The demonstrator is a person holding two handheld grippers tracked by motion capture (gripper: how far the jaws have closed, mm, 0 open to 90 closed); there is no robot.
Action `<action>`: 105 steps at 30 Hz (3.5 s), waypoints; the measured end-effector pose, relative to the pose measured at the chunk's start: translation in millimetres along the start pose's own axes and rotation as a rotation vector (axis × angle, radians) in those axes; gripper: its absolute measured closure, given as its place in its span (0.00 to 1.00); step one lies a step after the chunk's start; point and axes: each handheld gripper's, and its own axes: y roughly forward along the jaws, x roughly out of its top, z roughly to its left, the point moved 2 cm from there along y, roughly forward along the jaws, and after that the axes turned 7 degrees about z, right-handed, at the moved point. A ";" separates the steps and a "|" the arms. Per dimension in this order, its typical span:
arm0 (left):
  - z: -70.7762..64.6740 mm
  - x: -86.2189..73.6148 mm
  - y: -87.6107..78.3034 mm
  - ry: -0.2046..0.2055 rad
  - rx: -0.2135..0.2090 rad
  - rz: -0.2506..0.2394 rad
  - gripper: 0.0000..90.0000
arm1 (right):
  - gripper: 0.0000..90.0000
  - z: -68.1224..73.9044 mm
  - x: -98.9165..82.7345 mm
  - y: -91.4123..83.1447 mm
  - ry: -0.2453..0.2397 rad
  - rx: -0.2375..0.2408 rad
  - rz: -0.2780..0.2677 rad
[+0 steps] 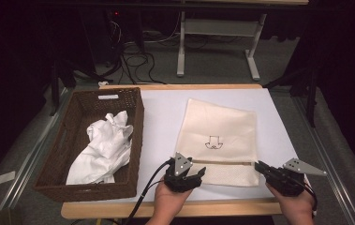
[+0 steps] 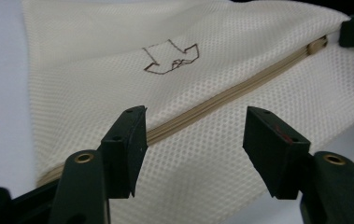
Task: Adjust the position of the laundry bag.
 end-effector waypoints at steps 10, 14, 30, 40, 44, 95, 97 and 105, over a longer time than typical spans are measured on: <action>-23.7 9.3 19.6 0.024 -0.045 -0.002 0.48 | 0.94 2.2 0.6 -2.2 -0.012 0.017 -0.005; -29.2 13.2 23.3 0.030 -0.058 -0.007 0.48 | 0.94 2.2 0.6 -2.3 -0.016 0.021 -0.007; -63.6 25.3 47.4 0.078 -0.116 0.002 0.51 | 0.94 4.6 2.9 -5.4 -0.027 0.045 -0.023; -78.8 32.6 66.2 0.068 -0.163 0.017 0.65 | 0.94 5.8 2.6 -6.5 -0.029 0.051 -0.015; -79.2 33.6 70.6 0.060 -0.175 0.016 0.69 | 0.94 4.6 2.7 -7.0 -0.031 0.057 -0.019; -95.6 43.2 76.9 0.092 -0.148 -0.011 0.97 | 0.94 1.4 2.3 -7.2 -0.011 0.074 -0.027; -95.8 43.1 76.9 0.092 -0.145 -0.011 0.97 | 0.94 0.9 2.0 -6.9 -0.003 0.079 -0.027; -95.0 42.3 74.6 0.093 -0.133 -0.004 0.97 | 0.95 3.6 2.7 -6.3 -0.012 0.068 -0.022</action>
